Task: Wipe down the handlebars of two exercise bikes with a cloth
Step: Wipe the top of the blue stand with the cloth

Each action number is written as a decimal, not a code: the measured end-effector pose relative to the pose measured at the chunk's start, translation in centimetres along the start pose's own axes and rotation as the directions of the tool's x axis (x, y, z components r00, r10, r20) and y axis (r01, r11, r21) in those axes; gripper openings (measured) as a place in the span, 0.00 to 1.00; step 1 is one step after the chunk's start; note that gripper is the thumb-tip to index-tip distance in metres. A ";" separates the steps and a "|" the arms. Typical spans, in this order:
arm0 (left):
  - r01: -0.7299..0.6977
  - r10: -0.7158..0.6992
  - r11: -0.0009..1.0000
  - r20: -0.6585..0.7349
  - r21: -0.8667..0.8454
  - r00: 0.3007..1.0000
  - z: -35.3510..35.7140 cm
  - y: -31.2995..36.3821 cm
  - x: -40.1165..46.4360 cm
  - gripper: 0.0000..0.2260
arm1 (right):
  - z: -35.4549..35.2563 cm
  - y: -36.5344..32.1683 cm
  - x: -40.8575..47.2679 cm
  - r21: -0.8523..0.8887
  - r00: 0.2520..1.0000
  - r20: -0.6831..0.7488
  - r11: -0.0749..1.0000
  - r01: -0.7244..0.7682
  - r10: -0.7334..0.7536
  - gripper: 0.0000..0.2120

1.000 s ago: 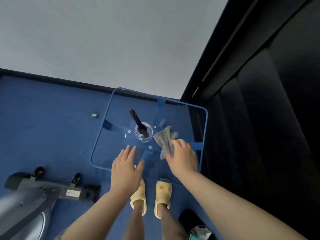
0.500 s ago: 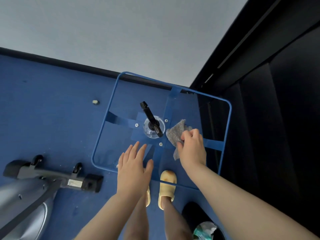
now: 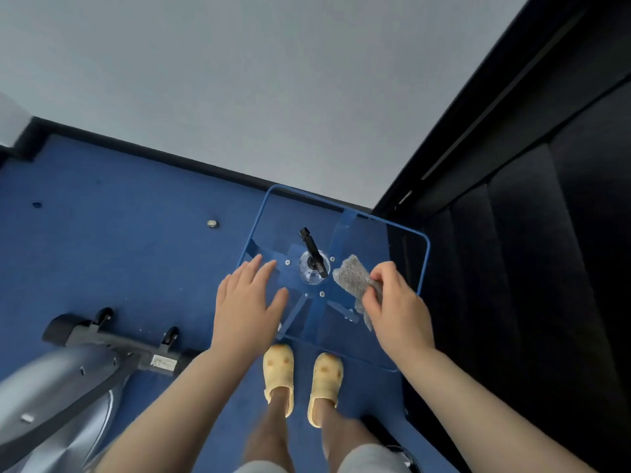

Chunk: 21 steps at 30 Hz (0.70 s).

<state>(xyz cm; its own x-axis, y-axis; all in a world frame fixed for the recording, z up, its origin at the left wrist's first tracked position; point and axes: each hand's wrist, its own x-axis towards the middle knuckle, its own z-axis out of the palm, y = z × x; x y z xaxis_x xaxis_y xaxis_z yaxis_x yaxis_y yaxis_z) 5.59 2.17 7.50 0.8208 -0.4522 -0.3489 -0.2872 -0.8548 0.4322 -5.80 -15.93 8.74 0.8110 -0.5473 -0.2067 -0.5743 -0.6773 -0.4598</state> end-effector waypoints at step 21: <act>0.409 -0.472 0.880 -0.541 -0.241 0.696 -10.6 -3.3 -26.9 0.23 | -6.7 -19.2 -11.9 0.280 0.554 -0.060 0.519 0.808 -0.830 0.10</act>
<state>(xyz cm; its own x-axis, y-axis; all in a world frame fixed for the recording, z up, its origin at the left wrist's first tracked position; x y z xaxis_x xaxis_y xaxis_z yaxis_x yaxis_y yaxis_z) -10.32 19.83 24.25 0.9741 0.2261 0.0028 0.2021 -0.8762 0.4376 -5.14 0.30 25.80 0.9194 0.2296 0.3195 0.3887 -0.6558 -0.6472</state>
